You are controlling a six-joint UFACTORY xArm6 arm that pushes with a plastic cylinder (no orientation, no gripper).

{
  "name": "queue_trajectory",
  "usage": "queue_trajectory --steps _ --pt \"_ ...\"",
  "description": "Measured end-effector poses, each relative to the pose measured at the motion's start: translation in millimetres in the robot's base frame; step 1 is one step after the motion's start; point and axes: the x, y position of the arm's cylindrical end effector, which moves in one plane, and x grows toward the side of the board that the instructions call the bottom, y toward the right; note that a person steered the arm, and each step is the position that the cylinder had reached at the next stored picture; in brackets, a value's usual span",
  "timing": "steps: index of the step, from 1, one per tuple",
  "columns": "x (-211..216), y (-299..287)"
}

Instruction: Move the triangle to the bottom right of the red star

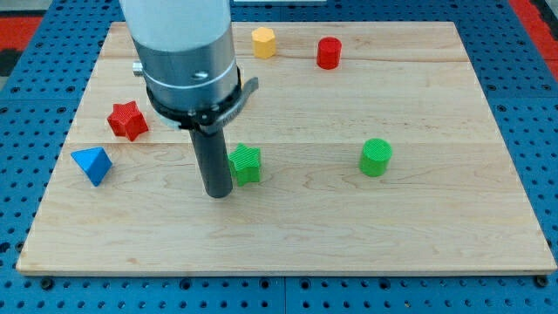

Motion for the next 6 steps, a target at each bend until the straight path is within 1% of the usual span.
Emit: queue_trajectory --steps 1,2,3,4,5,6 --pt "-14.8 1.8" --pt "-14.8 40.5" --pt "14.1 -4.3" --pt "43.3 -143.8" --pt "38.1 -225.3" --pt "6.0 -219.6"
